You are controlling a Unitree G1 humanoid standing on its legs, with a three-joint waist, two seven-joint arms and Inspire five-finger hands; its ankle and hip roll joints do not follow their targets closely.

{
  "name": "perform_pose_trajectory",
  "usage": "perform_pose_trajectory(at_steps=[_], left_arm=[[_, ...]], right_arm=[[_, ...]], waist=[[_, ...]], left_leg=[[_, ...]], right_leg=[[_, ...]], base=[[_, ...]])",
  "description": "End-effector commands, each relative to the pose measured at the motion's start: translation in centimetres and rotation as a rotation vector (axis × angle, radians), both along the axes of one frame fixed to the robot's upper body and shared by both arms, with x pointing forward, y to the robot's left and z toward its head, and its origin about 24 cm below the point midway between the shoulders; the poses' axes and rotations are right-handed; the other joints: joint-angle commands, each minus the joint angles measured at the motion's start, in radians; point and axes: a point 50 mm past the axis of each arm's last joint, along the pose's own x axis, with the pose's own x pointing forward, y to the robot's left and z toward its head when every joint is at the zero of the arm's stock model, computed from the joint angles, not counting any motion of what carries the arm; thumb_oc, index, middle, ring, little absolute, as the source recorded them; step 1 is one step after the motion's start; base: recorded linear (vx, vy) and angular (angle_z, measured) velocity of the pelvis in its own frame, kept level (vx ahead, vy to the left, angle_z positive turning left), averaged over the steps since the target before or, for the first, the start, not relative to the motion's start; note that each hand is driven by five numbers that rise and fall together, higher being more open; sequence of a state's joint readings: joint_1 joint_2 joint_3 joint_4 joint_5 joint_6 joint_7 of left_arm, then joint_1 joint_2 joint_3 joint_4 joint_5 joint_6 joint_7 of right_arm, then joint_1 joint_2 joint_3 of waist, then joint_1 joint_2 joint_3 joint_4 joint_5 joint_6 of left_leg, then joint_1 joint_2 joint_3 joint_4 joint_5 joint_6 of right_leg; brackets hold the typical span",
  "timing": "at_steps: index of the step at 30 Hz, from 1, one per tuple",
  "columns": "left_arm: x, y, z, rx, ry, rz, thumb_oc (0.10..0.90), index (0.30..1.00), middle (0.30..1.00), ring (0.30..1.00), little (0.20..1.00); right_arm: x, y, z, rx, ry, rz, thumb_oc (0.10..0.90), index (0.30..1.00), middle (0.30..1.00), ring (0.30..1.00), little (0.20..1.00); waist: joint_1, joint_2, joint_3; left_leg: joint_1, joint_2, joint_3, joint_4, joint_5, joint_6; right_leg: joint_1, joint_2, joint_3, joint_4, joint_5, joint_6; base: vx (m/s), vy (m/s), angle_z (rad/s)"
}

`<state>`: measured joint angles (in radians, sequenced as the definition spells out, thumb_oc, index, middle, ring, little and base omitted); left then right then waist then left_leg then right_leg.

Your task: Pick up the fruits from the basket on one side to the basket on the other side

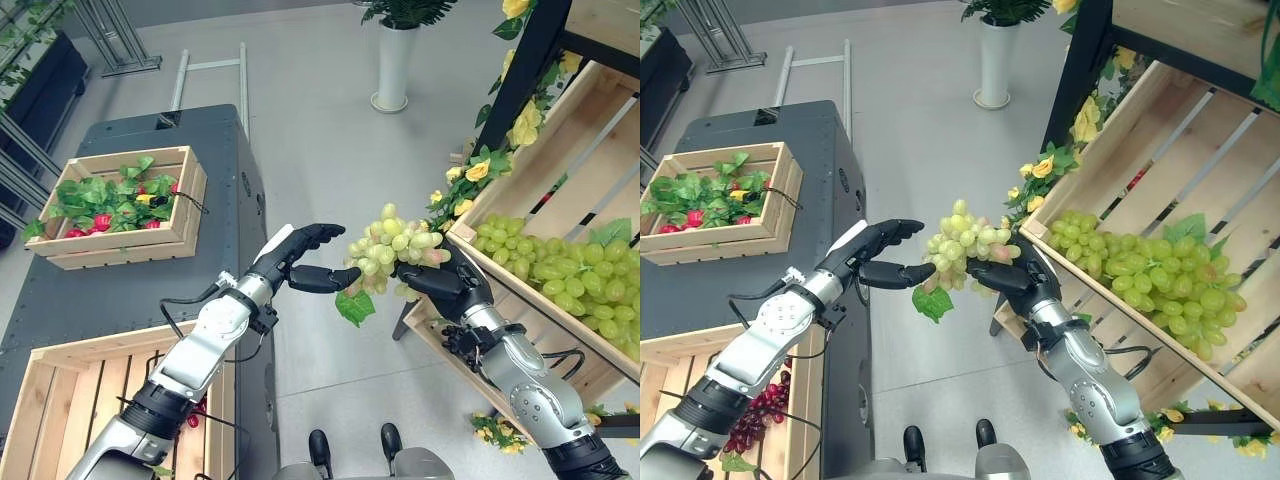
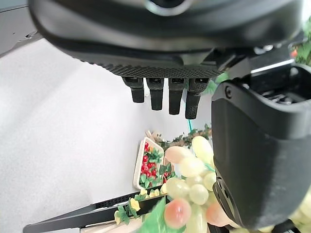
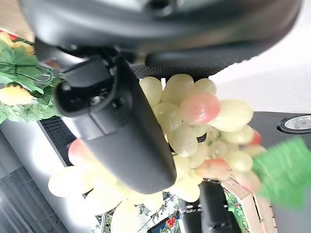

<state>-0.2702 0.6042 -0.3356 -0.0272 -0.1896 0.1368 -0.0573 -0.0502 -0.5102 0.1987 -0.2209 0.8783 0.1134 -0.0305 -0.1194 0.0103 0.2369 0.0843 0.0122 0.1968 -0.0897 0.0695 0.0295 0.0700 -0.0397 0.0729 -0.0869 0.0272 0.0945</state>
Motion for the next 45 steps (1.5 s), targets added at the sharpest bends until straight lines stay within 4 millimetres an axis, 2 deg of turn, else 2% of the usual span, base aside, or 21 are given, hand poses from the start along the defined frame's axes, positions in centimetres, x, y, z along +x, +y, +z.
perform_pose_trajectory(at_steps=[1,8,12,16,18,24,34,39,43,45], left_arm=[[1.3,0.1,2.2,-0.060,-0.176,0.043,0.800,0.900,0.900,0.900,0.900],[1.2,-0.5,1.5,-0.053,-0.170,0.043,0.800,0.900,0.900,0.900,0.900],[1.2,-0.5,1.5,-0.049,-0.170,0.044,0.800,0.900,0.900,0.900,0.900],[1.1,-0.3,1.4,-0.033,-0.171,0.048,0.800,0.900,0.900,0.900,0.900],[1.0,-0.1,1.5,-0.016,-0.174,0.044,0.800,0.900,0.900,0.900,0.900],[0.8,0.4,1.4,0.001,-0.175,0.043,0.800,0.900,0.900,0.900,0.900],[0.9,1.8,1.9,-0.002,-0.214,0.105,0.800,0.900,0.900,0.900,0.900],[0.8,2.4,1.8,-0.002,-0.225,0.129,0.800,0.900,0.900,0.900,0.900],[0.8,2.6,1.6,0.005,-0.219,0.126,0.800,0.900,0.900,0.900,0.900],[0.9,2.4,1.3,0.002,-0.215,0.123,0.800,0.900,0.900,0.900,0.900]], right_arm=[[-0.1,-3.5,11.4,0.135,-0.552,-0.125,0.400,0.300,0.300,0.300,0.300],[-0.1,-3.3,10.9,0.171,-0.506,-0.111,0.400,0.300,0.300,0.300,0.300],[0.1,-2.0,9.7,0.167,-0.426,-0.015,0.400,0.300,0.300,0.300,0.300],[0.1,-0.7,7.7,0.071,-0.305,0.122,0.400,0.300,0.300,0.300,0.300],[-0.3,-0.1,5.9,-0.008,-0.214,0.242,0.400,0.300,0.300,0.300,0.300],[-1.4,0.8,3.5,-0.110,-0.116,0.505,0.400,0.300,0.300,0.300,0.300],[-2.1,0.7,3.7,-0.241,-0.149,0.692,0.400,0.300,0.300,0.300,0.300],[-2.4,0.6,4.2,-0.253,-0.198,0.736,0.400,0.300,0.300,0.300,0.300],[-2.5,0.6,5.8,-0.112,-0.293,0.744,0.400,0.300,0.300,0.300,0.300],[-2.5,0.8,7.9,-0.025,-0.448,0.742,0.400,0.300,0.300,0.300,0.300]], waist=[[-0.035,-0.018,-0.116],[-0.042,-0.013,-0.117],[-0.038,-0.014,-0.118],[-0.036,-0.020,-0.120],[-0.032,-0.027,-0.122],[-0.019,-0.050,-0.123],[-0.006,-0.069,-0.126],[-0.003,-0.076,-0.126],[-0.002,-0.077,-0.127],[-0.003,-0.073,-0.132]], left_leg=[[0.047,-0.007,-0.014,0.002,-0.140,-0.009],[0.047,-0.004,-0.012,0.002,-0.141,-0.010],[0.047,-0.004,-0.016,0.002,-0.141,-0.012],[0.046,-0.002,-0.018,0.002,-0.139,-0.016],[0.041,-0.001,-0.022,0.002,-0.136,-0.018],[0.037,0.001,-0.029,0.002,-0.128,-0.020],[0.031,0.002,-0.045,0.002,-0.120,-0.024],[0.029,0.002,-0.050,0.002,-0.117,-0.024],[0.030,0.004,-0.053,0.002,-0.116,-0.026],[0.030,0.004,-0.054,0.002,-0.119,-0.025]], right_leg=[[-0.020,0.023,-0.041,0.016,-0.003,0.016],[-0.023,0.024,-0.033,0.017,-0.002,0.016],[-0.019,0.022,-0.038,0.011,-0.001,0.015],[-0.019,0.019,-0.044,0.008,0.000,0.016],[-0.020,0.018,-0.050,0.008,0.002,0.017],[-0.019,0.017,-0.062,0.003,0.007,0.015],[-0.016,0.016,-0.066,0.000,0.014,0.016],[-0.017,0.017,-0.065,0.000,0.016,0.015],[-0.014,0.018,-0.063,0.000,0.017,0.016],[-0.017,0.018,-0.056,0.000,0.015,0.018]], base=[[0.02,0.016,-0.08],[0.00,0.003,-0.01],[0.00,0.000,0.00],[0.00,0.000,0.00],[0.00,0.000,0.00],[0.00,-0.011,-0.01],[0.00,-0.002,0.00],[0.00,0.000,0.00],[0.00,0.000,0.00],[0.00,0.000,0.00]])
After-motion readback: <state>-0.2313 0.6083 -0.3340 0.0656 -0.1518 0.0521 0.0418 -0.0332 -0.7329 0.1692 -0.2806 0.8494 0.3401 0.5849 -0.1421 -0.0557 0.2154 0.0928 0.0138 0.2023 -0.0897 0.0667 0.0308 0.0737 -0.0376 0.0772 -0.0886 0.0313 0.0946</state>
